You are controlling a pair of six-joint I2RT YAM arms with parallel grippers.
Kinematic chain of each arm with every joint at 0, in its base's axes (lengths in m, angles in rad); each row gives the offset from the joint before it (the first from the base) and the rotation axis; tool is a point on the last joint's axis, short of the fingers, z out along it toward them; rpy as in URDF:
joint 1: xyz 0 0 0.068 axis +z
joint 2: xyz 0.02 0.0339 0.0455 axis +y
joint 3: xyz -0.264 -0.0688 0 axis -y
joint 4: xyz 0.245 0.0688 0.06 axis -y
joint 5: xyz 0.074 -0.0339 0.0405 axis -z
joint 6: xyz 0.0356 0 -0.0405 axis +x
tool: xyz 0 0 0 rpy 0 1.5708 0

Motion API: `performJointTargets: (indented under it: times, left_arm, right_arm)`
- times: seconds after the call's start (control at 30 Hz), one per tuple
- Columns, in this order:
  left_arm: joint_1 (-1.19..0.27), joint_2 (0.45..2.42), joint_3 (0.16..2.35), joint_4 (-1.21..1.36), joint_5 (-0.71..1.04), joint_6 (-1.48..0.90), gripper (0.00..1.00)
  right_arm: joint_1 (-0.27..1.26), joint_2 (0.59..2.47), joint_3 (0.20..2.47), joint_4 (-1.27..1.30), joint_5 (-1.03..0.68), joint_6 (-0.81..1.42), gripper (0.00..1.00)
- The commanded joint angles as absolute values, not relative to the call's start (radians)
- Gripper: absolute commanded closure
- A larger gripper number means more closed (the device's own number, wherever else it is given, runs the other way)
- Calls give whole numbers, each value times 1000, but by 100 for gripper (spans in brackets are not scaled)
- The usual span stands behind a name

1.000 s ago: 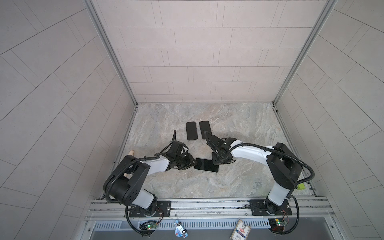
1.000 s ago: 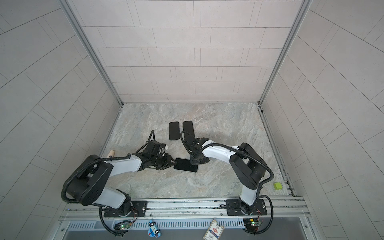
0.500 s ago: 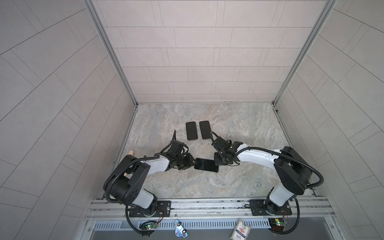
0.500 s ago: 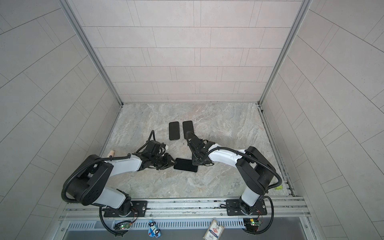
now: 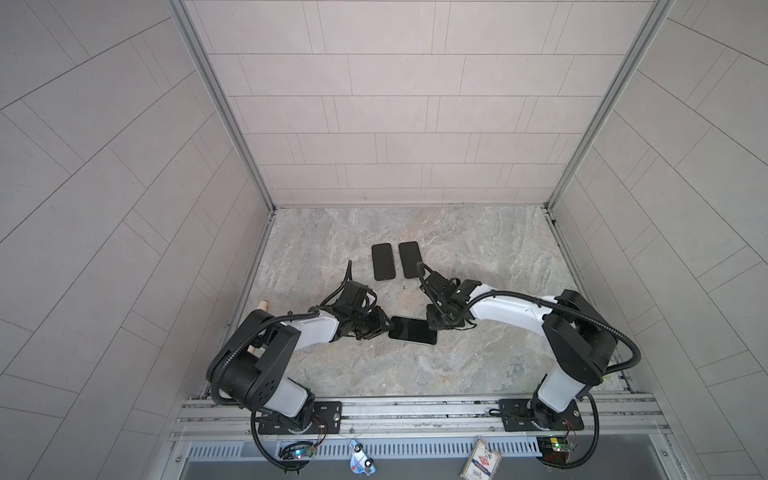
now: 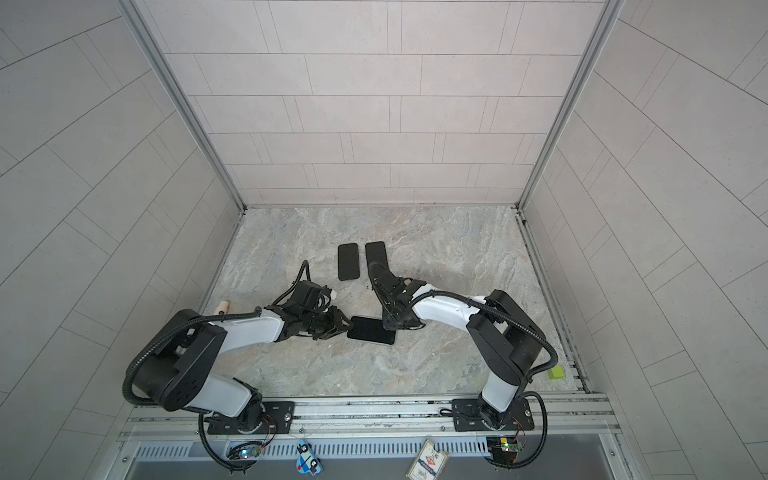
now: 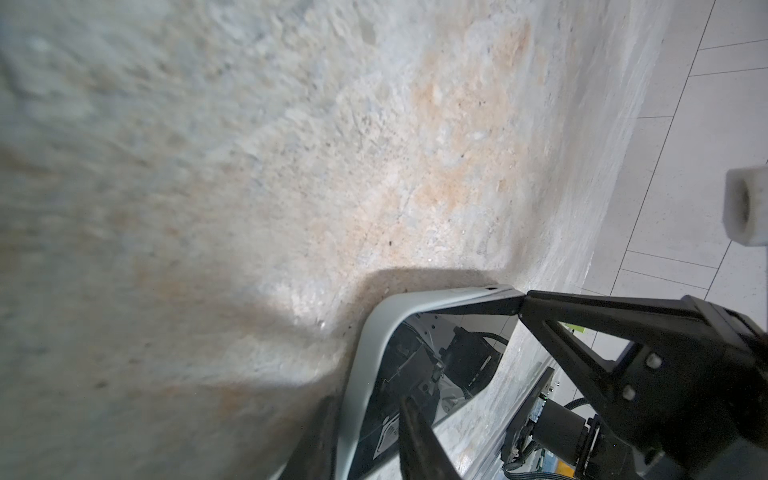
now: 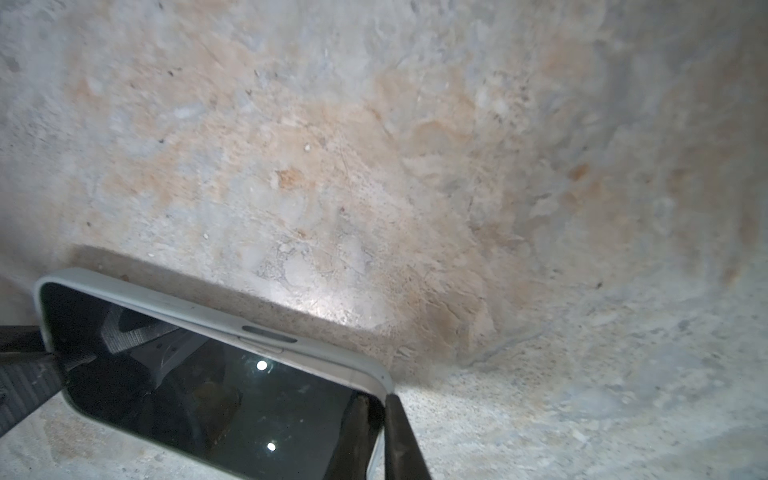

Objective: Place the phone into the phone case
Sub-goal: 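Pinch the case rim at the phone's far corner with the right gripper, then open the left gripper and lift it off the case's near end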

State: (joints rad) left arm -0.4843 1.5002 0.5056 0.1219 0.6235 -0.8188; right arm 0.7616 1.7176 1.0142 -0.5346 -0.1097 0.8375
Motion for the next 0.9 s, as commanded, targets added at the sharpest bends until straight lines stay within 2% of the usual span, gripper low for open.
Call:
performJointTargets:
  times: [0.0, 0.2, 0.87]
  left_arm:
    - [-489, 1518, 525, 128, 637, -815, 68]
    - [-489, 1507, 519, 128, 634, -816, 68]
    - [-490, 1503, 514, 130, 632, -818, 68]
  right_arm:
    - [776, 1861, 965, -418, -217, 845, 88]
    - [781, 1967, 994, -381, -286, 880, 91]
    - [802, 1896, 981, -391, -217, 871, 87]
